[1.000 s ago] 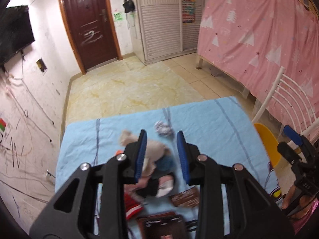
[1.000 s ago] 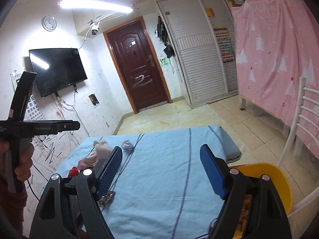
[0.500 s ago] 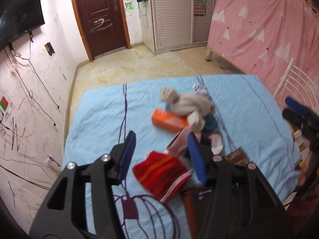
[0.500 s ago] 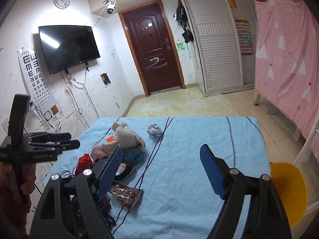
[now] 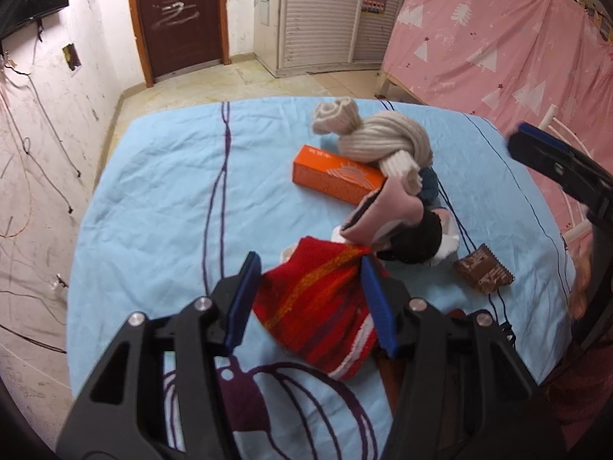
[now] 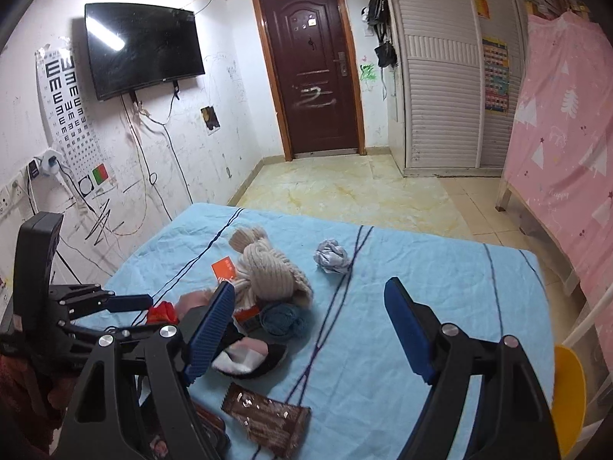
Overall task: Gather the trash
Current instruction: 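Grasp the red knit sock with the left tool while the right grasps the beige knit scarf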
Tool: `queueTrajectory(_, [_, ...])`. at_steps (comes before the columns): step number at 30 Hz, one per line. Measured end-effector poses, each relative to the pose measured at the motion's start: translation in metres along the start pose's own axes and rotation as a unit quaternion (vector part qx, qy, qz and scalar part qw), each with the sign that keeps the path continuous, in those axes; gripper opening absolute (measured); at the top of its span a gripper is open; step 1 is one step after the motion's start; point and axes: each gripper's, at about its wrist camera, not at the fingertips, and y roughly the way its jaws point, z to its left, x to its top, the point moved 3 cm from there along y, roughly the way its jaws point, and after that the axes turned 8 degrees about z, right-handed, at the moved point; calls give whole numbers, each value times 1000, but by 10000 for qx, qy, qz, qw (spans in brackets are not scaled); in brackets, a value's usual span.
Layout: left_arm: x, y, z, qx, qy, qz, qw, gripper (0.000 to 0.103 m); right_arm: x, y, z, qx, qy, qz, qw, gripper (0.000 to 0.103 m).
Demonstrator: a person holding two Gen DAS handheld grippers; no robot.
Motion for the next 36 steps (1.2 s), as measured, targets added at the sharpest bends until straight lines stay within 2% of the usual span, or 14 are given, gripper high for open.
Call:
queueTrajectory(2, [-1, 3, -3, -192, 36, 23, 9998, 61, 7, 12, 8, 4, -80, 87, 9999, 74])
queueTrajectory(4, [-3, 4, -3, -379, 58, 4, 9993, 65, 14, 22, 15, 15, -172, 177, 9997, 74])
queueTrajectory(9, [-7, 9, -1, -562, 67, 21, 9984, 65, 28, 50, 31, -40, -394, 405, 9984, 74])
queueTrajectory(12, [-8, 13, 1, -663, 56, 40, 9978, 70, 31, 67, 36, -41, -488, 559, 9972, 74])
queueTrajectory(16, [-9, 18, -2, -588, 83, -9, 9982, 70, 31, 86, 42, -30, -588, 730, 9956, 74])
queueTrajectory(18, [-9, 19, -6, -493, 128, -44, 9987, 70, 30, 94, 43, -166, -610, 821, 9946, 74])
queueTrajectory(20, [-11, 21, -12, -315, 199, -85, 9993, 66, 29, 99, 43, -281, -634, 896, 9936, 73])
queueTrajectory(21, [-13, 21, -16, -219, 240, -105, 9994, 63, 28, 101, 44, -275, -660, 920, 9932, 68])
queueTrajectory(22, [-14, 22, -18, -115, 269, -129, 9995, 59, 27, 104, 46, -226, -676, 960, 9928, 59])
queueTrajectory(25, [-15, 22, -24, -1, 264, -161, 9995, 47, 26, 104, 49, -193, -752, 924, 9927, 47])
queueTrajectory(31, [-14, 19, -25, -20, 170, -92, 9998, 27, 24, 97, 54, -227, -807, 825, 9931, 41])
queueTrajectory(36, [-13, 4, -16, 261, 29, -228, 9994, 26, 28, 77, 52, -84, -722, 538, 9959, 41])
